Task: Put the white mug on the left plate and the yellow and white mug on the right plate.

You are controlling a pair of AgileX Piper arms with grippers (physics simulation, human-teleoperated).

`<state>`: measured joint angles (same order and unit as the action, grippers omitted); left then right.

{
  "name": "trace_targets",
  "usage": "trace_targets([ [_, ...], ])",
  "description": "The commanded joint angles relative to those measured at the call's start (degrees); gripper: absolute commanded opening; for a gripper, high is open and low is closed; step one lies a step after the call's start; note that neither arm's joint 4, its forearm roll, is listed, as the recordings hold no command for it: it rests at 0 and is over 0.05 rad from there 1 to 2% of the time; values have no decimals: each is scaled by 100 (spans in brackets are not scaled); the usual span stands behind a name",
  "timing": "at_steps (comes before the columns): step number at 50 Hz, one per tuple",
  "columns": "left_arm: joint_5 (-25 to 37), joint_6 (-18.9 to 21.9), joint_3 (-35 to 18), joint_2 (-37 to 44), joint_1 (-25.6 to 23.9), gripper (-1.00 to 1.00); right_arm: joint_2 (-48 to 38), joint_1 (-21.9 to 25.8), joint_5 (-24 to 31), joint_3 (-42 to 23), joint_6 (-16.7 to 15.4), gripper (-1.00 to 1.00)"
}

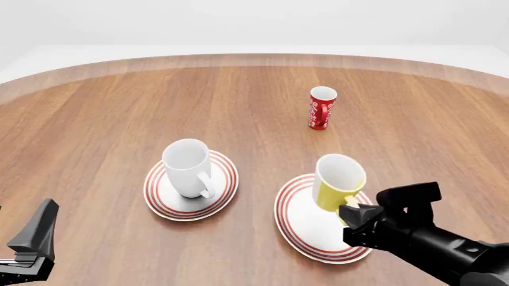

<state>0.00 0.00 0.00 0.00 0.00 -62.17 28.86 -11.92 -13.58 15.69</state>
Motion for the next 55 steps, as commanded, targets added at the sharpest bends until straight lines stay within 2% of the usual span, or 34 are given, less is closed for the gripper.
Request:
trace_targets([
  [1,0,0,0,0,0,100,-178,-39,-176,22,22,-100],
  [12,0,0,0,0,0,100,-340,-79,-345,67,17,-100],
  [29,0,0,0,0,0,100,-957,-93,-941,180,79,-100],
  [40,0,0,0,0,0,100,-958,-93,-943,180,79,-100],
  [41,0,0,0,0,0,100,-1298,-108,-1205,166,92,-100],
  [42,0,0,0,0,0,100,-1329,-111,-1237,168,88,-100],
  [55,0,0,0,0,0,100,-1472,-107,-1382,199,110,-100],
])
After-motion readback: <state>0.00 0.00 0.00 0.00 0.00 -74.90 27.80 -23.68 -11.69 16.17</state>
